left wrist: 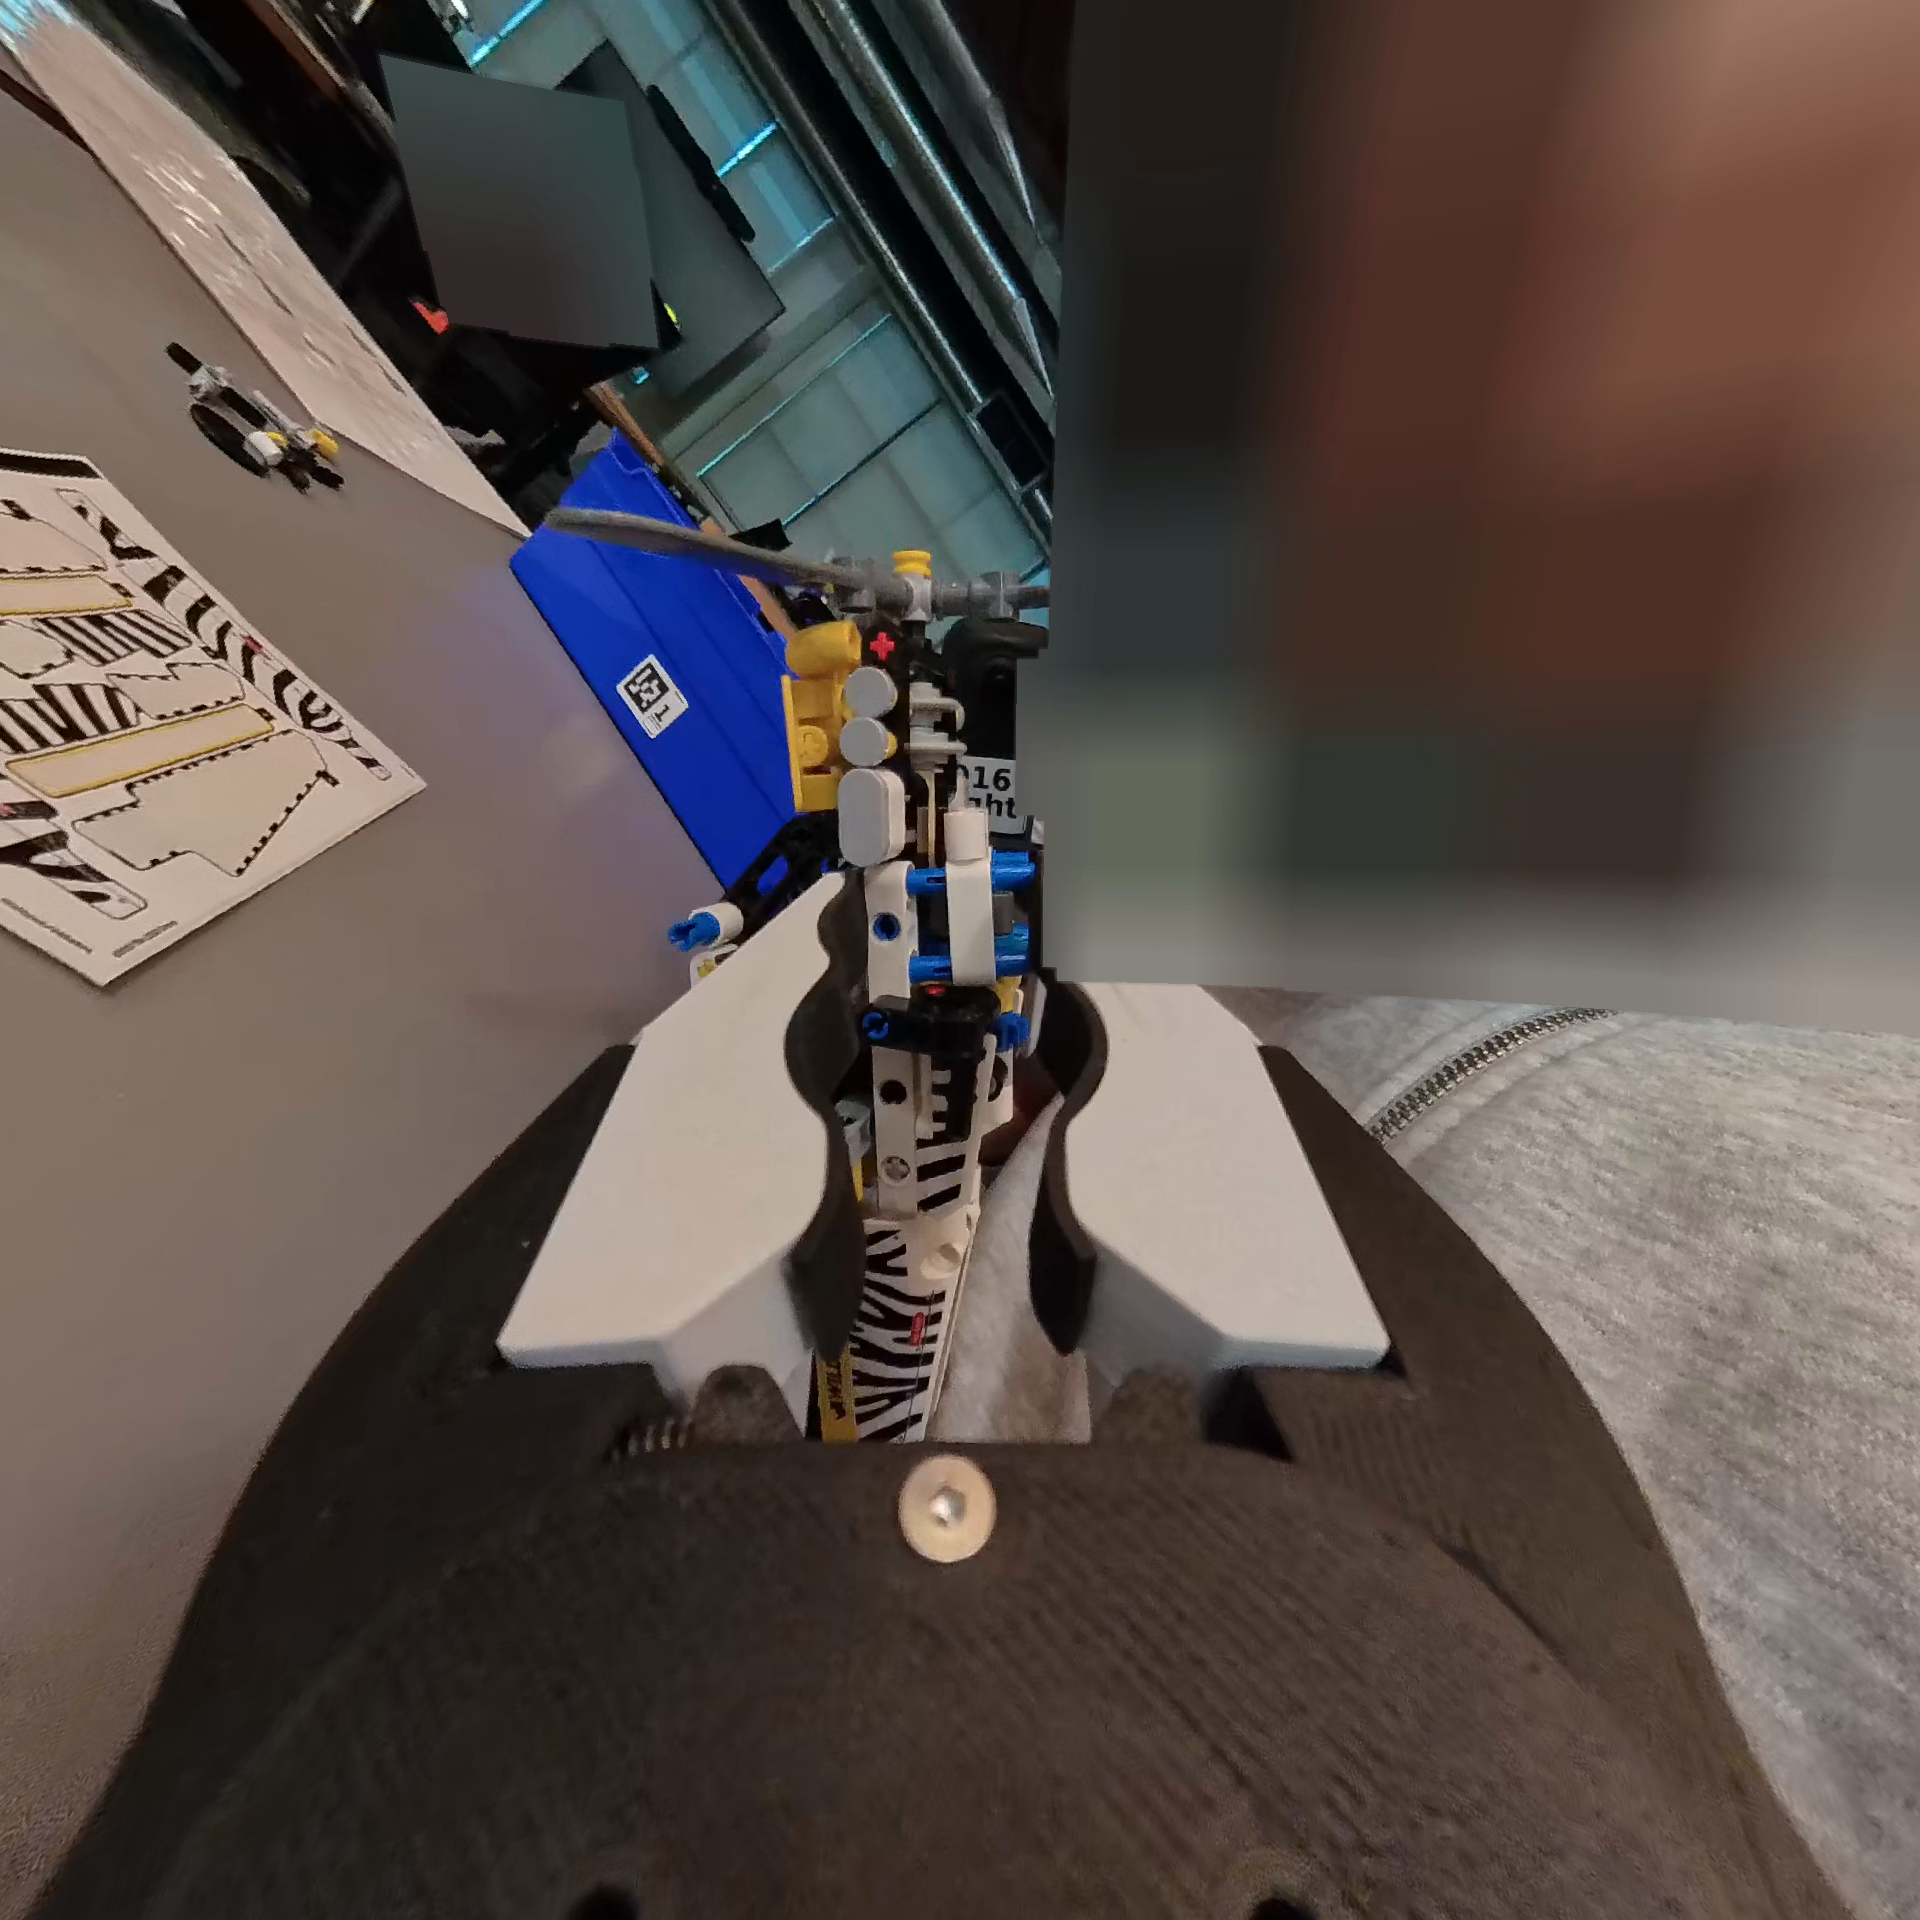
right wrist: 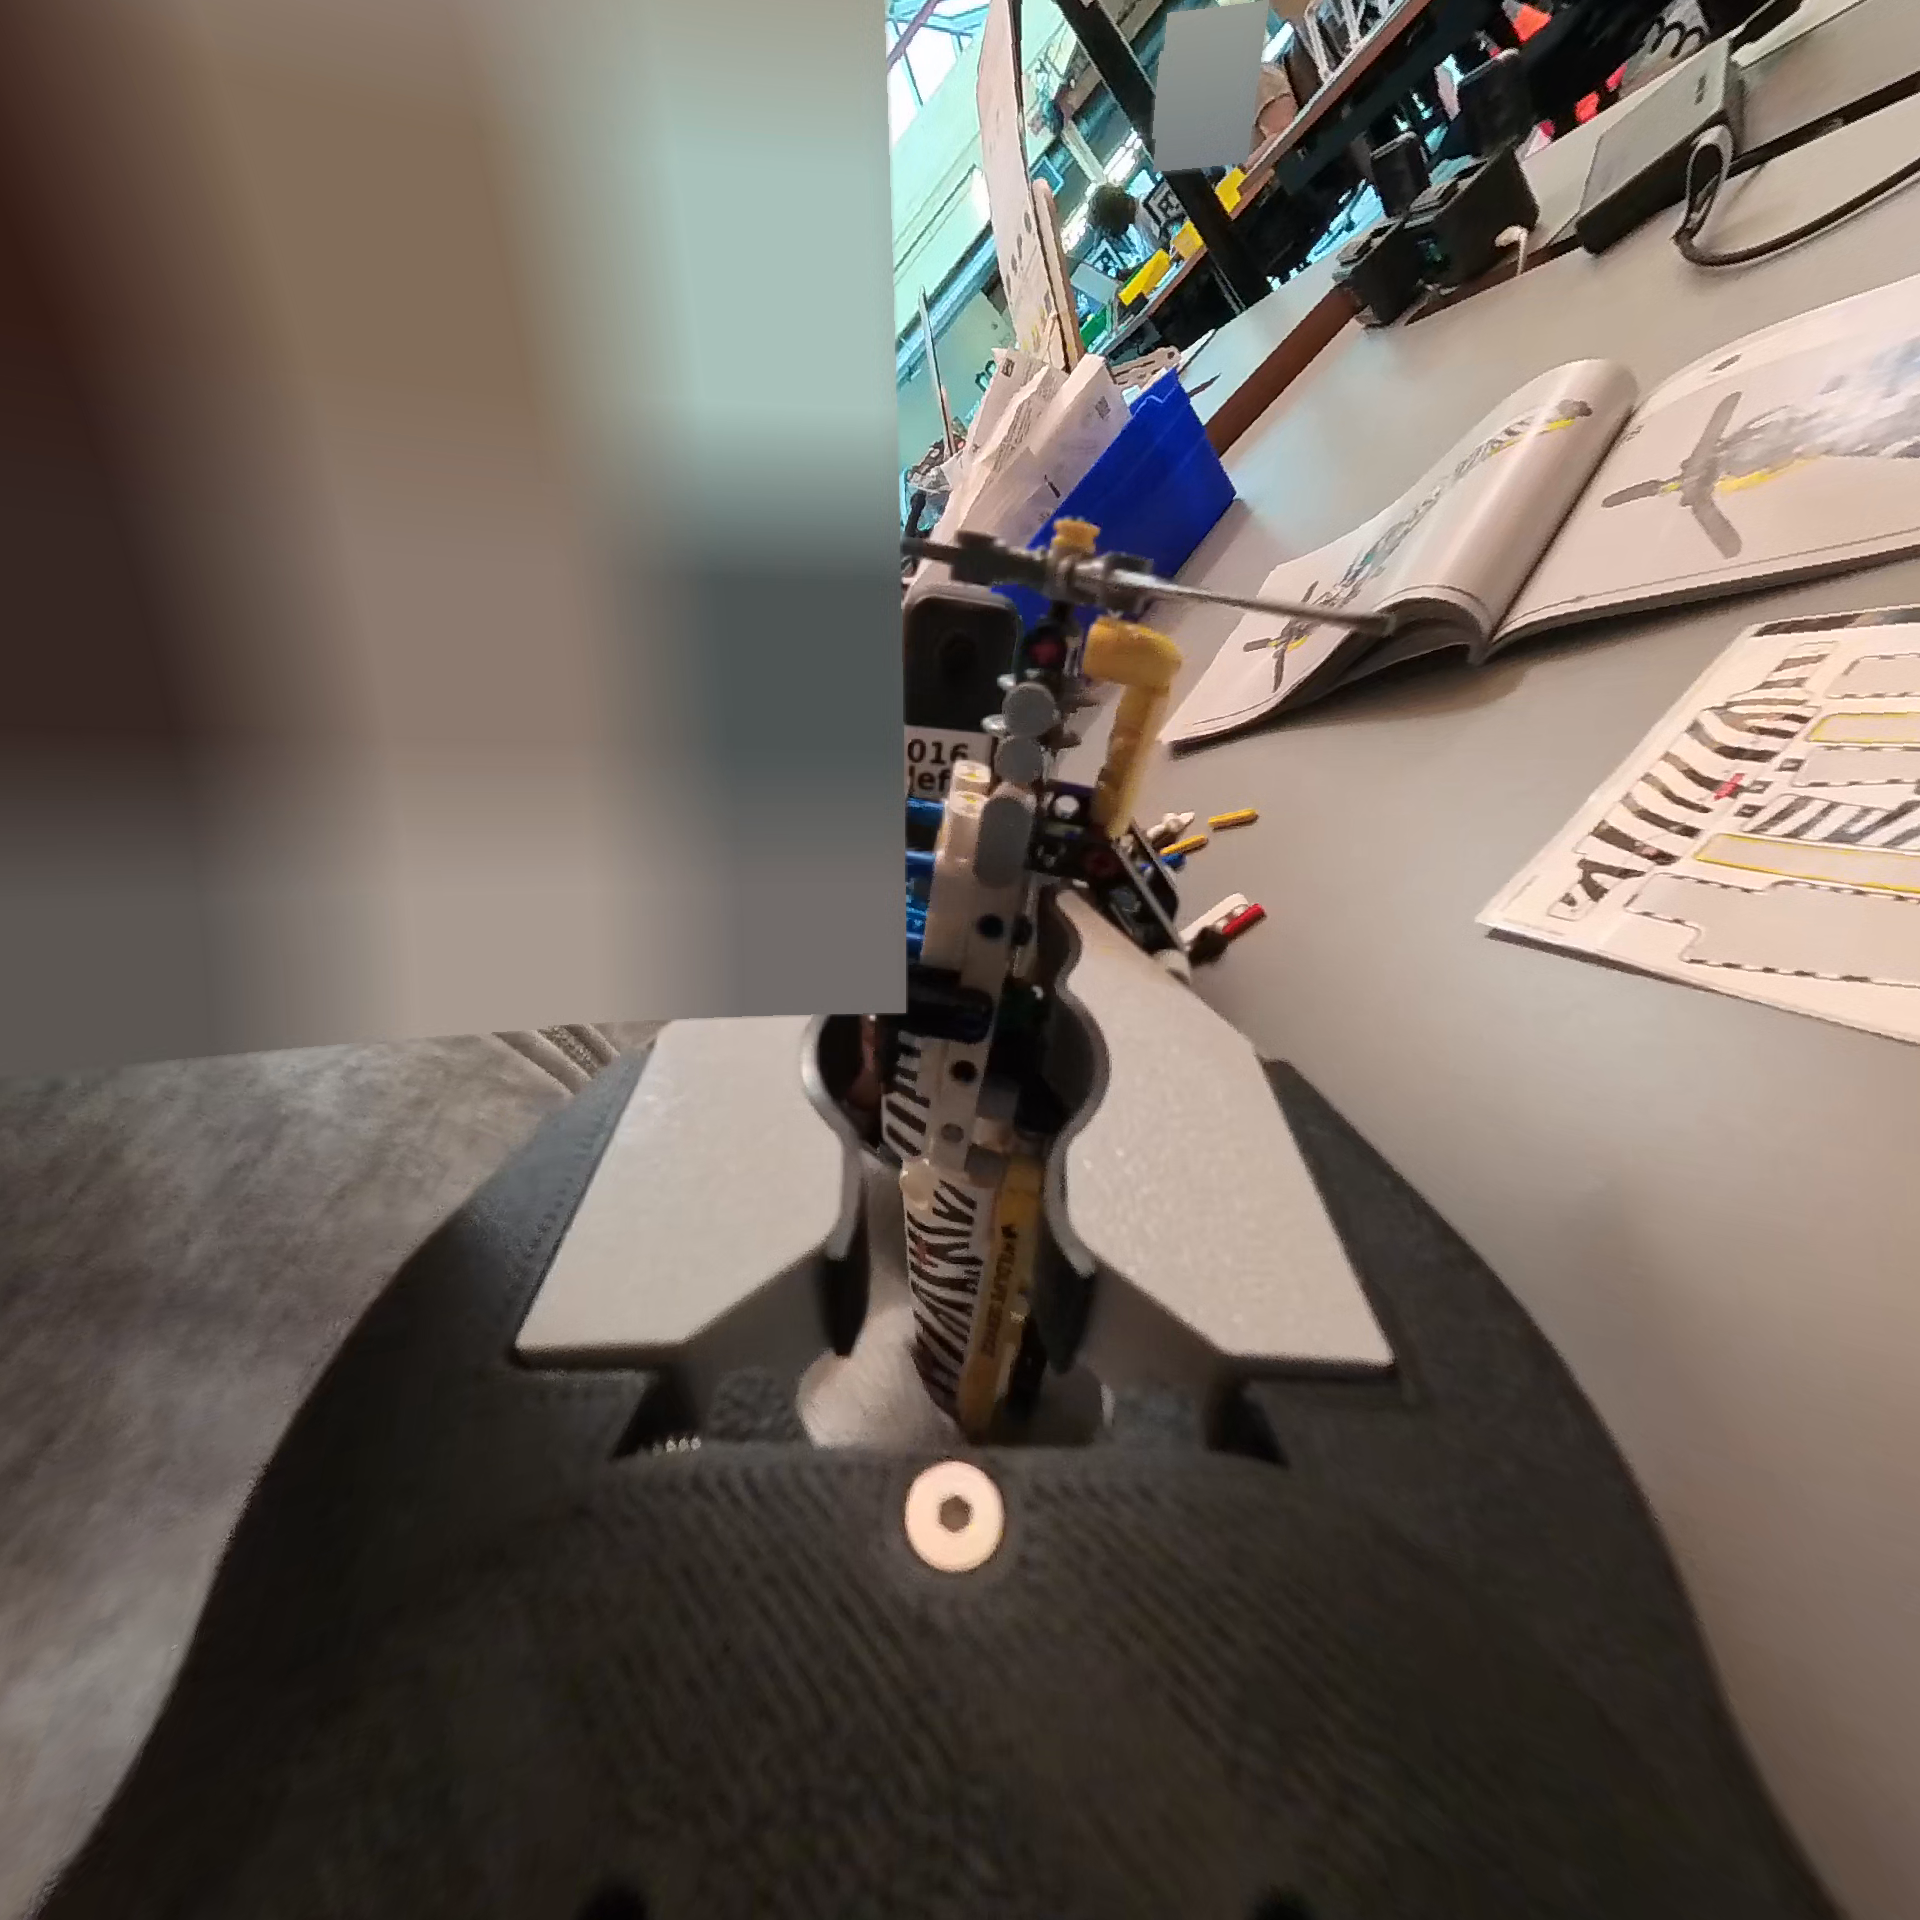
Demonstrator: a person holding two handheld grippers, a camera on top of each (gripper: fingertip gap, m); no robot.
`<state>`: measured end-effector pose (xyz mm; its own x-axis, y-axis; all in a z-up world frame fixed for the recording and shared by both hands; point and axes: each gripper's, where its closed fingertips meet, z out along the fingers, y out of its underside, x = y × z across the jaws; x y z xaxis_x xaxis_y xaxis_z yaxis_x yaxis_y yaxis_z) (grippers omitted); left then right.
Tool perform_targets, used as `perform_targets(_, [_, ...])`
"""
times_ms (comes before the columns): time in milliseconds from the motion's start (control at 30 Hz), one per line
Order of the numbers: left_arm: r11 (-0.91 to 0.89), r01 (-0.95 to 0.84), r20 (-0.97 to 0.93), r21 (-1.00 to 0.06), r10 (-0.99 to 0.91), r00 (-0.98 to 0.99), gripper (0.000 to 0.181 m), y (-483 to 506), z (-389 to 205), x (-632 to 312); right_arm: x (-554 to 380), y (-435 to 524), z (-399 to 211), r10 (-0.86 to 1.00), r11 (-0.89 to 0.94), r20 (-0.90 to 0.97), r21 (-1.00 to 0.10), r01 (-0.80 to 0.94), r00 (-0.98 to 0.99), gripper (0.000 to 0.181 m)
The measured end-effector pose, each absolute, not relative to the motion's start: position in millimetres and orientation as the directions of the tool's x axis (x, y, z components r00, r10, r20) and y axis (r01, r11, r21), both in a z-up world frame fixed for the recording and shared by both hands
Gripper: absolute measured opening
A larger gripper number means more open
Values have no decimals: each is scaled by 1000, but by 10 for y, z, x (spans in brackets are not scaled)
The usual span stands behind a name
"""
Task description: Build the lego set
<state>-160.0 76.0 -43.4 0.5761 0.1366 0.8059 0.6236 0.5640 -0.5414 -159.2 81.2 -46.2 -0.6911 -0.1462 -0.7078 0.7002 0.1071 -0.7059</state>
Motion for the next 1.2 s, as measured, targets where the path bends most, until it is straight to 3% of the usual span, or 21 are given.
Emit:
perform_targets(167, [542,630,803,-555,153,576,30,817,-446,-1615,-1592,854,-483,-154,91,-722,-690,718,-675,18])
perform_targets(333, [553,632,808,-543,137,574,29,798,-439,-1607,-1572,936,-341,-251,41,-743,-648,761,-620,42])
perform_targets(600, [547,614,792,-568,161,589,29,802,-429,-1591,-1523,911,-467,-131,149,-690,-724,674,-712,36])
perform_targets(1200, [543,611,795,-576,199,572,30,790,-501,-1589,-1496,900,-523,-73,235,-741,-664,710,-668,29])
